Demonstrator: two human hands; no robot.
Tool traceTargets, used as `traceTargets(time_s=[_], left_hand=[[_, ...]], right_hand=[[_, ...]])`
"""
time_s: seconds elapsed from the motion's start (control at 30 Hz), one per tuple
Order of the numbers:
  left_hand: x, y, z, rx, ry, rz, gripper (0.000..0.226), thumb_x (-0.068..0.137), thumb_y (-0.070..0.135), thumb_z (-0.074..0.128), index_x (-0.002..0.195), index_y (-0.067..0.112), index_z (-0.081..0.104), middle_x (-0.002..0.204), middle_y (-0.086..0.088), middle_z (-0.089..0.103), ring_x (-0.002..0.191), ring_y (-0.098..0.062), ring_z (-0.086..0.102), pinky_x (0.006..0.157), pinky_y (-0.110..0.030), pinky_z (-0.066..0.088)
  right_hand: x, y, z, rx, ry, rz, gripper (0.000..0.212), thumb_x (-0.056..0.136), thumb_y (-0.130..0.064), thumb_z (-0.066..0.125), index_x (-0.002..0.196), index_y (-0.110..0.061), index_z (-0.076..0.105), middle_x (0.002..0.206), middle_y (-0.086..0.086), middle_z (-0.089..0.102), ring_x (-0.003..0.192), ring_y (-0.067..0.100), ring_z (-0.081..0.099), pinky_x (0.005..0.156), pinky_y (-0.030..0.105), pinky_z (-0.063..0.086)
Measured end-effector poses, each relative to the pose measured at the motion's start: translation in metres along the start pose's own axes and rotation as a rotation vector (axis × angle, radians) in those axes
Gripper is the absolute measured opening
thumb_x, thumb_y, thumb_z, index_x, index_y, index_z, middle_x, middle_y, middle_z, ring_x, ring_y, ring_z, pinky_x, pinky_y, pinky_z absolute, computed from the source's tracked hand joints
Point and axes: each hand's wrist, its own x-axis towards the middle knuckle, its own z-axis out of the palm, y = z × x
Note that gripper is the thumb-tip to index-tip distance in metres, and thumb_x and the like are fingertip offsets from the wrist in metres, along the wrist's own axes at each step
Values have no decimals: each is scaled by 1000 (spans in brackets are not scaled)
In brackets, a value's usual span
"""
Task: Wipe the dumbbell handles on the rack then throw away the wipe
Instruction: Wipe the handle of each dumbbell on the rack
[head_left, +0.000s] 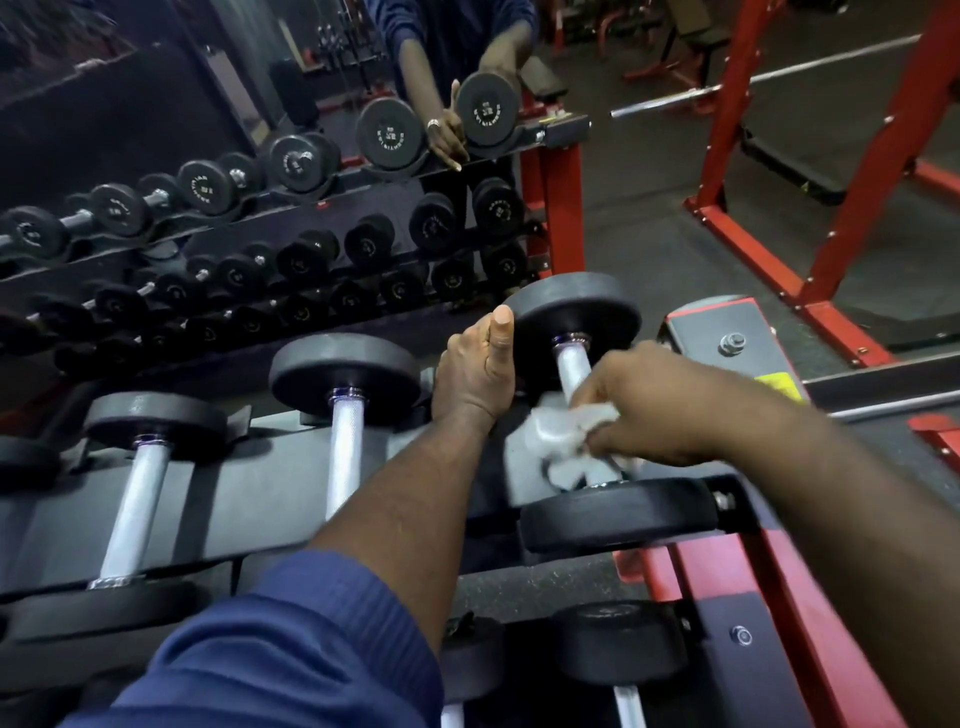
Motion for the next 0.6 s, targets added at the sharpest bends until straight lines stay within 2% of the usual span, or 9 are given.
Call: traceTargets(time_s=[0.07, 0.1, 0.17, 0.23, 0.33, 0.4, 0.47, 0.5, 0.6], left_hand=[[0, -1, -2, 6, 6, 4, 94, 60, 100, -20, 65, 25, 36, 64, 2, 47, 73, -35, 50, 68, -41, 32], [1, -1, -1, -5, 0, -1, 94, 60, 100, -20, 65, 24, 36, 64, 1, 47, 72, -35, 51, 68, -41, 32], [2, -3, 1, -1, 4, -8, 94, 60, 100, -19, 64, 24, 36, 63, -1, 48, 70, -35, 50, 66, -40, 32], [3, -5, 4, 3, 6, -14, 93, 65, 100, -15, 64, 23, 38, 63, -3, 50, 71, -37, 53, 64, -40, 32], [3, -5, 5, -1, 8, -30, 78, 77, 90, -4, 64, 24, 37, 64, -4, 48, 78, -43, 58, 66, -42, 33], [2, -6, 7, 3, 28, -19, 85, 71, 96, -10, 64, 24, 34, 63, 1, 45, 76, -40, 55, 68, -41, 32], [3, -7, 8, -16, 39, -15, 91, 62, 100, -17, 64, 24, 33, 62, 2, 44, 72, -35, 51, 68, -40, 32], [3, -7, 9, -29, 47, -12, 91, 61, 100, -17, 63, 24, 32, 62, 1, 44, 70, -32, 50, 69, -40, 31], [1, -9, 13, -60, 64, -24, 89, 60, 101, -16, 61, 24, 29, 59, 4, 38, 60, -20, 43, 65, -39, 28]], right_hand=[[1, -2, -6, -63, -138, -59, 33, 69, -38, 75, 100, -49, 71, 83, -12, 65, 89, 15, 68, 81, 34, 57], [5, -3, -6, -46, -84, -69, 38, 66, -40, 71, 101, -56, 68, 85, -13, 69, 87, 13, 69, 81, 35, 59], [18, 2, -2, 67, 154, -69, 36, 69, -39, 63, 98, -58, 68, 89, -13, 74, 85, 10, 70, 79, 37, 60], [23, 11, 7, 241, 392, -38, 21, 79, -34, 69, 95, -45, 76, 89, -12, 74, 84, 9, 68, 80, 35, 58], [15, 19, 32, 497, 646, 38, 22, 84, -19, 76, 100, -34, 80, 88, -15, 75, 80, -2, 65, 75, 16, 50], [14, 26, 48, 903, 576, 150, 18, 88, -12, 73, 100, -23, 79, 88, -8, 77, 80, 3, 67, 78, 22, 54], [12, 25, 53, 1301, 369, 227, 12, 94, 0, 64, 94, -9, 71, 88, 10, 75, 85, 21, 69, 90, 44, 59], [13, 23, 54, 1407, 265, 252, 18, 95, 8, 57, 86, -7, 63, 79, 9, 71, 80, 21, 69, 90, 47, 59], [16, 20, 51, 1507, 99, 253, 34, 94, 20, 42, 77, -8, 51, 59, 1, 63, 60, 14, 69, 70, 39, 64]])
